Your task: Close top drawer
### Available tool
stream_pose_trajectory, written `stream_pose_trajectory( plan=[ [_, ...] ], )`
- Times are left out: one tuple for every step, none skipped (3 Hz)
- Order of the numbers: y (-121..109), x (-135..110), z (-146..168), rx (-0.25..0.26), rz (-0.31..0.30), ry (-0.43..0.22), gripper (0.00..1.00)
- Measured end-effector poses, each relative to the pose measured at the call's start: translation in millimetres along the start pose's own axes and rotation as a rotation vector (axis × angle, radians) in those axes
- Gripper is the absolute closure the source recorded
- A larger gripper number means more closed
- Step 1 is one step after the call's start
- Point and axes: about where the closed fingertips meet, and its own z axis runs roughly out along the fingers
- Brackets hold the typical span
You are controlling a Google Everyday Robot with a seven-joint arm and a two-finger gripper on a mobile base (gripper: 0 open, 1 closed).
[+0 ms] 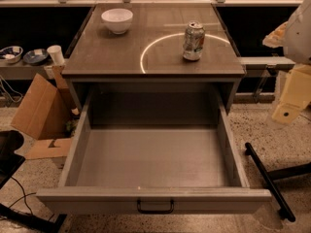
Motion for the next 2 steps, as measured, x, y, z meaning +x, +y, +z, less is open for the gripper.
stream_pose_trajectory(
  plan=[
    [0.0,0.0,0.0,0.0,0.0,0.0,0.0],
    [6.2,2.6,8.1,-0.003,0.009,0.004,0.1]
  ],
)
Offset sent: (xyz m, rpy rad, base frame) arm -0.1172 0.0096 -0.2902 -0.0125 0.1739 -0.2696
